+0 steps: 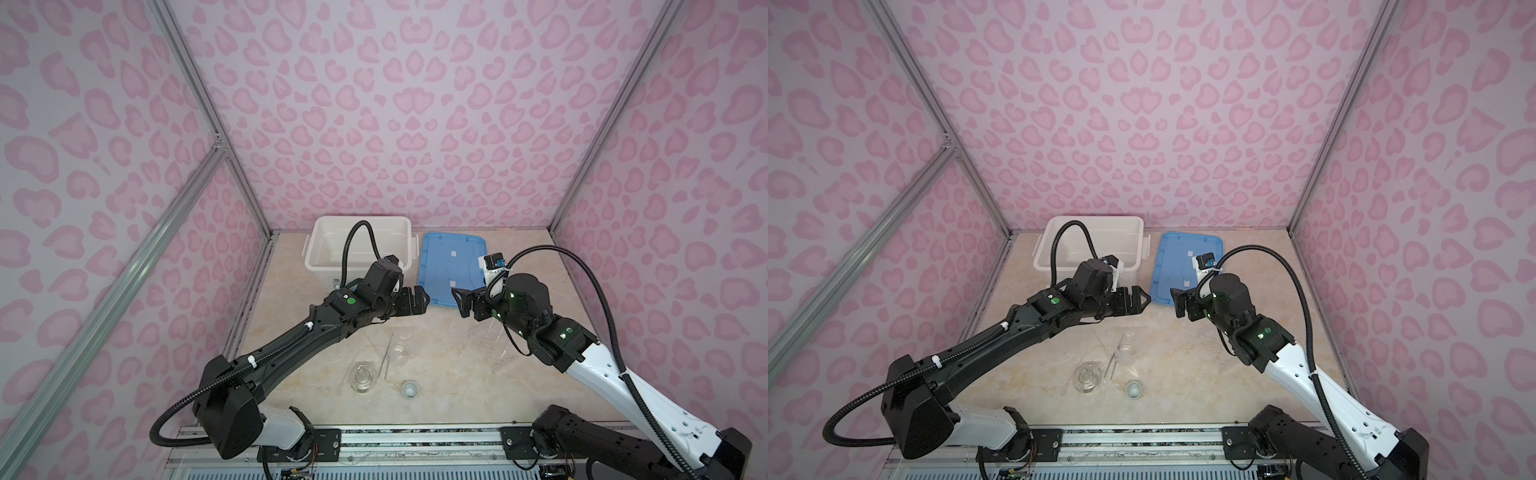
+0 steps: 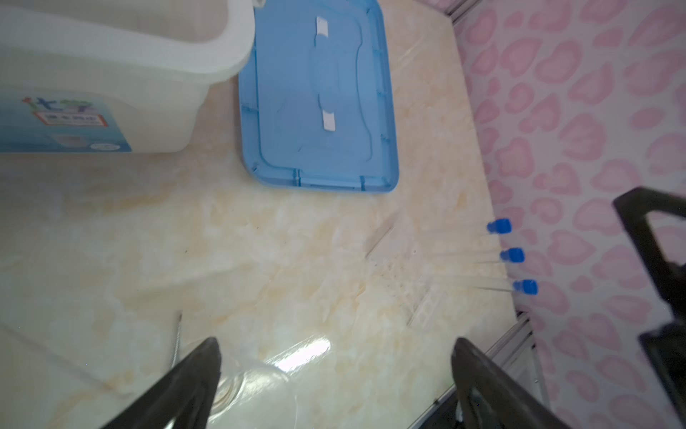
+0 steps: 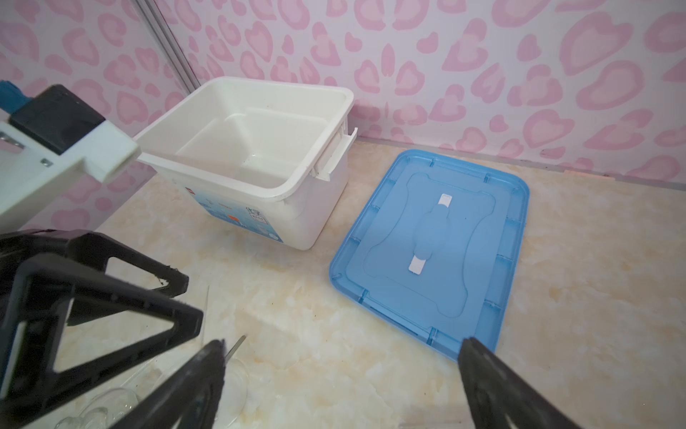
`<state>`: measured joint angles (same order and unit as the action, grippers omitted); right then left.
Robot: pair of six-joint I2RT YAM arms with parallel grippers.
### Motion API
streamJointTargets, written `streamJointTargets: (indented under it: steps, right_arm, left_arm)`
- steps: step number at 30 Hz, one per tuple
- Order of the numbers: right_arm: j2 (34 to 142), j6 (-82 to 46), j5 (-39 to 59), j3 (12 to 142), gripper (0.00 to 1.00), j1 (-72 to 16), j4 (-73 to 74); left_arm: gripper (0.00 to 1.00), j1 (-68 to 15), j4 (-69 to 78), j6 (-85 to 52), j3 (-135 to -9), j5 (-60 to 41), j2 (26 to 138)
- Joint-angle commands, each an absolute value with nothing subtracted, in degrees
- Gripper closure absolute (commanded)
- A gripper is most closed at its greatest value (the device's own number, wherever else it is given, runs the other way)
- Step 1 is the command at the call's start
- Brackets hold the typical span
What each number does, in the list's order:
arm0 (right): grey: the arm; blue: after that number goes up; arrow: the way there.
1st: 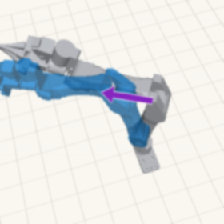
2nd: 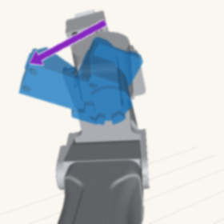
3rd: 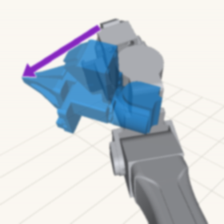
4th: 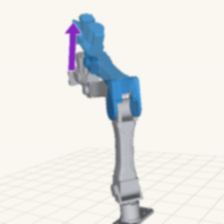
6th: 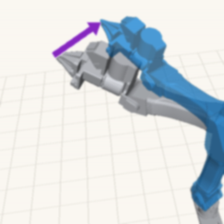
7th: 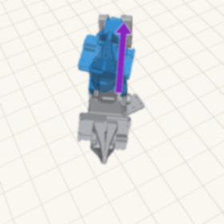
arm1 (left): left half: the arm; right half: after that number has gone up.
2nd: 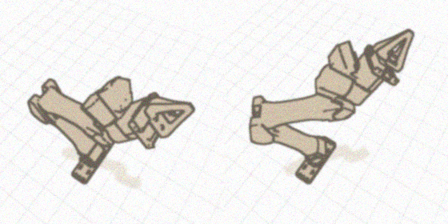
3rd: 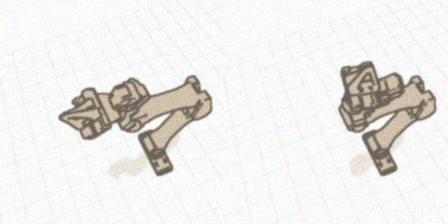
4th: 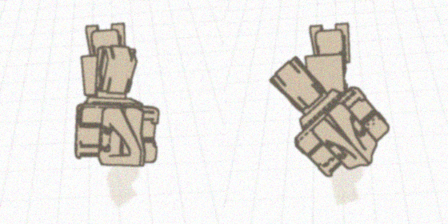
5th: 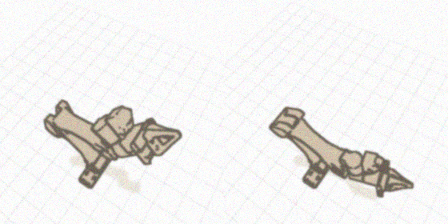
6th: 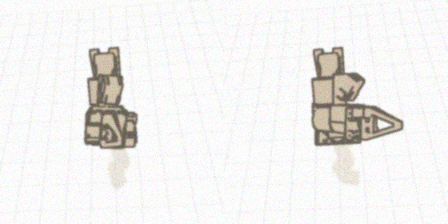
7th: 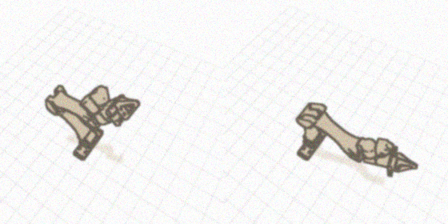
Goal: Organize the chemistry lab equipment
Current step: 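Release the bin and lower the left gripper onto the clear glass beaker, then grip the beaker rim with the left gripper and lift it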
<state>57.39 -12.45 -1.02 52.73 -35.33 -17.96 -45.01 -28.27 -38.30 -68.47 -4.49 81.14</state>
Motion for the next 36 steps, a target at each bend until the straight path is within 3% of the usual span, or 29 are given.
streamJointTargets:
  steps: [1,8,29,36]
  right_arm:
    - [58.48,-11.31,2.09,53.00,0.02,-35.46,-20.94]
    - [61.27,-10.37,8.73,54.58,0.02,-35.79,-21.96]
    - [62.14,-12.22,6.49,53.11,0.01,-36.41,-19.20]
    - [62.27,-12.15,5.68,52.68,0.02,-36.41,-18.81]
  left_arm:
    - [0.02,-48.10,-40.16,-30.41,-68.44,2.01,81.76]
    - [0.02,-51.09,-41.89,-26.92,-66.80,3.05,83.45]
    - [0.00,-56.65,-45.33,-23.79,-69.70,11.77,93.10]
    - [0.04,-56.82,-45.02,-24.83,-69.30,13.76,93.38]
